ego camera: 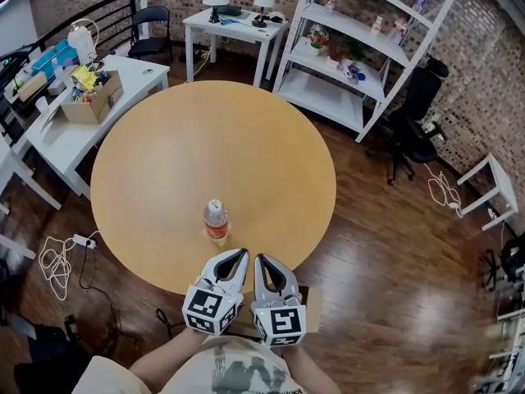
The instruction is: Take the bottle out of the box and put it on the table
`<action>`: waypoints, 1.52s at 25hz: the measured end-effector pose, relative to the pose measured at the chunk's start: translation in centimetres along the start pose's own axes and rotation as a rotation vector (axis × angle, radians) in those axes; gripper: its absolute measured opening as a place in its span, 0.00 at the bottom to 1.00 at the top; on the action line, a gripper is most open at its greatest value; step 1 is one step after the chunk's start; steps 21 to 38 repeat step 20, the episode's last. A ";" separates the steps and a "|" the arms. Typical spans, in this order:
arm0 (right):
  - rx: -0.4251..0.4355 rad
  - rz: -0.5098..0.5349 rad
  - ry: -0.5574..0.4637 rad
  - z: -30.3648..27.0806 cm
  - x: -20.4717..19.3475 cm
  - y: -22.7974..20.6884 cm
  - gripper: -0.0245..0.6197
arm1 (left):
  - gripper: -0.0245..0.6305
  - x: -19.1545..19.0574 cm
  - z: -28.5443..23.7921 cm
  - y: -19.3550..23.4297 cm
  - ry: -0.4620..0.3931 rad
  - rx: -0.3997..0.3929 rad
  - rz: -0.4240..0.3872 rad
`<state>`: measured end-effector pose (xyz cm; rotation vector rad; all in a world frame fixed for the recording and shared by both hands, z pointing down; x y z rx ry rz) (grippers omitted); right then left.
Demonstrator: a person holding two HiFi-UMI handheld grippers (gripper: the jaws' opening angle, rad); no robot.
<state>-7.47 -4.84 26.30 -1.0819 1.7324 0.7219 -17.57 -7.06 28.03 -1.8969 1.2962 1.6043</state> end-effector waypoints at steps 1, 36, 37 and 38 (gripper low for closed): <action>-0.001 -0.003 0.000 0.4 -0.1 -0.4 0.04 | 0.04 0.0 -0.1 -0.4 -0.003 0.003 -0.002; 0.057 -0.019 -0.009 2.5 -1.0 -3.6 0.04 | 0.04 0.3 -0.5 -4.2 -0.043 0.069 -0.022; 0.057 -0.019 -0.009 2.5 -1.0 -3.6 0.04 | 0.04 0.3 -0.5 -4.2 -0.043 0.069 -0.022; 0.057 -0.019 -0.009 2.5 -1.0 -3.6 0.04 | 0.04 0.3 -0.5 -4.2 -0.043 0.069 -0.022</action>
Point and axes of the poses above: the fingertips, and each gripper's own axes: z backward along the fingers, y to its left, x out of its top, the point moved 7 cm from there along z, backward along the fingers, and after that the axes turned 11 degrees about y, right-handed, at the moved point
